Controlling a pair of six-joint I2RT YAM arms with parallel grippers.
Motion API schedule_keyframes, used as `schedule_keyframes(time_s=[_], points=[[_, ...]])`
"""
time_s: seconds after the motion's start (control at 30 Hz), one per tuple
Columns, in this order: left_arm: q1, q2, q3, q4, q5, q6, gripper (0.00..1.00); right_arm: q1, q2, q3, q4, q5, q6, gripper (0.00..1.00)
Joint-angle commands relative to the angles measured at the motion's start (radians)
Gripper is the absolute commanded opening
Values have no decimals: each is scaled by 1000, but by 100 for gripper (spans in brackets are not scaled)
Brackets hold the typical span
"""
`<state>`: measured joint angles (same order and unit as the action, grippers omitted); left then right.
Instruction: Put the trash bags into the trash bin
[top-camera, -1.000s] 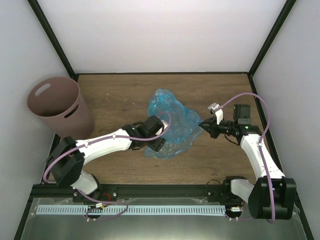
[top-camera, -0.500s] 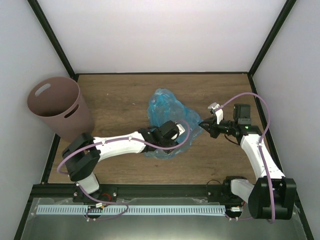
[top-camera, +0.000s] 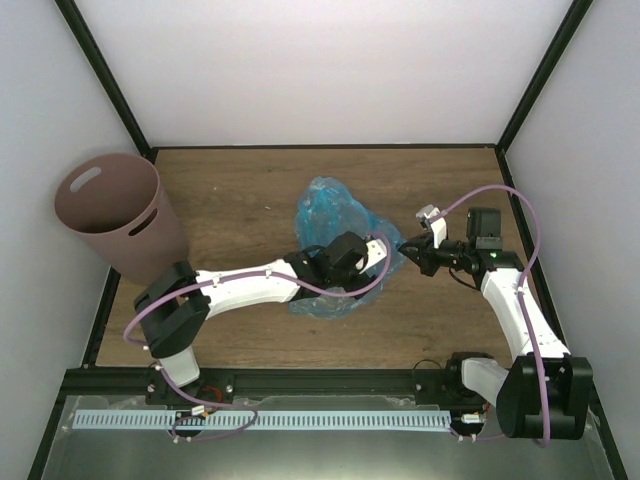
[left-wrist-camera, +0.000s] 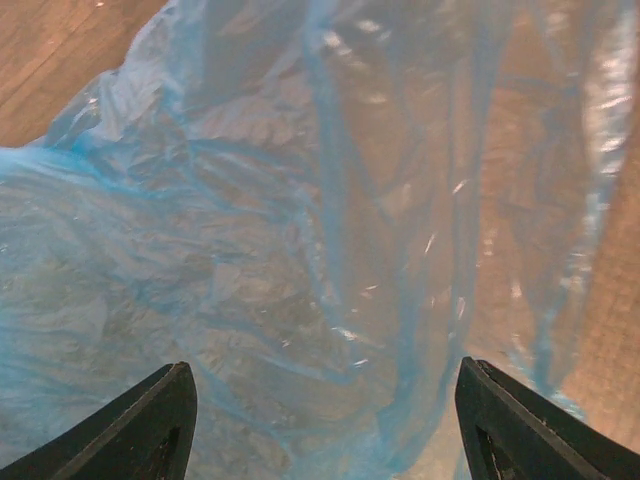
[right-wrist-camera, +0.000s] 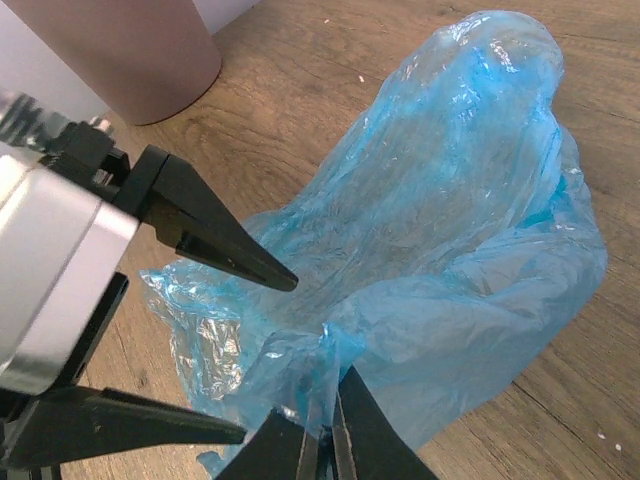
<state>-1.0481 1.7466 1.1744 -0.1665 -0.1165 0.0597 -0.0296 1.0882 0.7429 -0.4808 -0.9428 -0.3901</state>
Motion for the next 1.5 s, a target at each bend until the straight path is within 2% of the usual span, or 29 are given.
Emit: schedule_keyframes(time_s=[0.0,0.07,0.17,0.23,0.3,0.5,0.57,0.73,0.87,0.97,1.07,1.2,1.33,1.47], points=[[-12,-67,-32,33,115,25,73,-1,-12,2,12,-10,4,1],[-12,-137,-109,49,142,14,73,-1,-13,4,10,-11,-1,1],[-10,-210,-210,92,65,-17,72,-1,-22,3,10,-1,-6,1],[-8,-172,-186,62,-20,-11,72,-1,-25,4,13,3,-4,1],[-5,-108,-97,17,-85,-7,71,-1,-27,3,13,-2,-3,1],[-5,2,16,55,1,24,70,-1,-27,-5,6,-6,-10,1],[-4,28,35,51,-11,26,70,-1,-24,-5,4,-2,-13,1],[2,103,99,28,-224,-25,70,-1,-22,-4,5,-1,-20,1],[18,134,86,85,-417,-96,72,-1,-19,5,-3,-7,-17,1],[77,128,54,85,-506,-184,74,-6,-28,7,1,4,4,1],[170,52,-48,84,-489,-265,74,-18,-39,-2,9,12,7,1],[256,-87,-190,95,-469,-269,74,-26,-27,2,24,46,21,1],[279,-194,-260,50,-466,-266,75,-26,-17,3,29,60,22,1],[278,-285,-273,0,-331,-292,75,-26,-17,-1,28,52,18,1]])
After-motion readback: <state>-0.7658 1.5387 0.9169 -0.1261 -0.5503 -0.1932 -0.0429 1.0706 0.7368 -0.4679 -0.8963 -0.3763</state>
